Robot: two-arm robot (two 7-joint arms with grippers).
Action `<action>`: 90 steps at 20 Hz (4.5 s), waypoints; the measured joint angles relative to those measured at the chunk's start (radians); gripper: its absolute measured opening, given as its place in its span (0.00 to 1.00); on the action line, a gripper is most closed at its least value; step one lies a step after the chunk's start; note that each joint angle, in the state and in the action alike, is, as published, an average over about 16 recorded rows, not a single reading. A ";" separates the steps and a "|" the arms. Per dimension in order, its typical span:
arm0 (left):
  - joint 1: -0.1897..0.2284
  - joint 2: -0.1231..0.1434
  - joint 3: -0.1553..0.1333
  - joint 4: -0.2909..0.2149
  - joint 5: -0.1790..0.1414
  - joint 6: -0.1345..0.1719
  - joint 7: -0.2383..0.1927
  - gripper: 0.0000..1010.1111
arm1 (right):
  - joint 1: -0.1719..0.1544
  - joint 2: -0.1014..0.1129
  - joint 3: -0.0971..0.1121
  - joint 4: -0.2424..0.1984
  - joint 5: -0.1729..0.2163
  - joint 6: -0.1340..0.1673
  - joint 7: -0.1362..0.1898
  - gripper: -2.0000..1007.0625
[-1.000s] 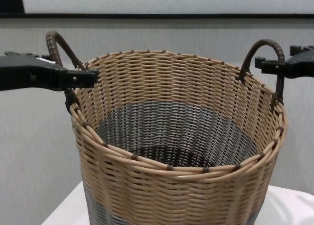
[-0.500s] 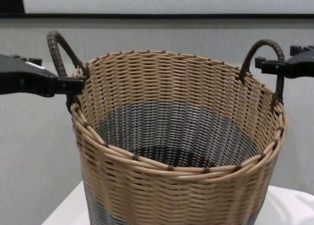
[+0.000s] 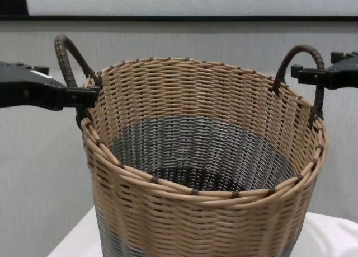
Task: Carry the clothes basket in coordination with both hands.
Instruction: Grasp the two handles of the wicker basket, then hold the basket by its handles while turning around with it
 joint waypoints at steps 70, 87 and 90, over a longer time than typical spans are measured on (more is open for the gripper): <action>0.013 -0.005 -0.020 -0.020 -0.016 -0.003 -0.005 0.18 | -0.006 0.002 -0.002 -0.017 -0.004 -0.012 0.001 0.11; 0.029 -0.018 -0.056 -0.145 0.022 0.054 -0.018 0.18 | -0.070 0.034 0.012 -0.186 0.008 0.002 0.020 0.11; 0.025 -0.019 -0.057 -0.161 0.036 0.066 -0.019 0.18 | -0.076 0.039 0.014 -0.205 0.012 0.004 0.018 0.11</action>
